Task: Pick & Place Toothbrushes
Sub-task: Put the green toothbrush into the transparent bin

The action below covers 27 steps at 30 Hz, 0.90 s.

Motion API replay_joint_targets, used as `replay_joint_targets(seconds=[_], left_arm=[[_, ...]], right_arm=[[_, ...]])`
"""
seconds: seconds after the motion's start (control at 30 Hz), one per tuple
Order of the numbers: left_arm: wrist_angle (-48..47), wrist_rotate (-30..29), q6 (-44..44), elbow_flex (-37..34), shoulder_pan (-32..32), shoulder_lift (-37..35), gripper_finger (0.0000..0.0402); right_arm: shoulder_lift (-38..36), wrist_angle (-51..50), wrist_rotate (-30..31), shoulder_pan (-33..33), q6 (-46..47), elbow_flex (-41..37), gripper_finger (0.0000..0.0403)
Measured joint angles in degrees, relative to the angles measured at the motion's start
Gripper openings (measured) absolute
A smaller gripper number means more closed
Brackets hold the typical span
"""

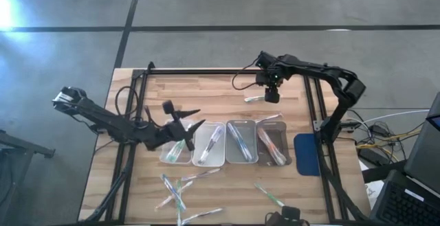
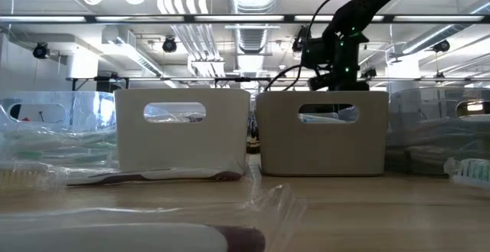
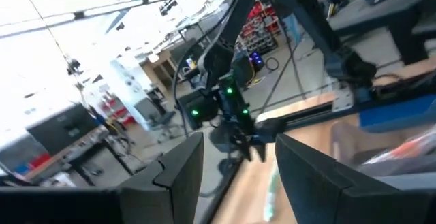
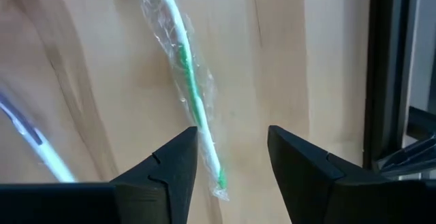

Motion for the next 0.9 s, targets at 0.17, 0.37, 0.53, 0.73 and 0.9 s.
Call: replay_joint_targets(seconds=[0.17, 0.37, 0.53, 0.73, 0.9], left_arm=[[0.4, -0.2, 6.5, 1.4, 1.1, 0.0, 0.0188], [1.0, -0.5, 12.7, 1.7, 2.2, 0.0, 0.0188], [2.5, -0.5, 15.1, 1.7, 4.5, 0.0, 0.0188], [2.5, -0.2, 14.7, 1.5, 8.1, 0.0, 0.0188], [2.5, 0.0, 14.5, 1.4, 9.9, 0.0, 0.0188]], right_arm=[[0.9, -0.1, -0.1, 0.0, 0.4, 0.0, 0.018], [1.8, 0.1, -0.7, 0.2, 0.2, -0.2, 0.0194], [3.5, 0.4, -0.7, 0.2, -0.2, -0.2, 0.0194], [5.4, 0.4, -2.0, 0.5, -0.3, -0.2, 0.0177], [6.5, 0.6, -2.1, 0.5, -0.9, -0.3, 0.0169]])
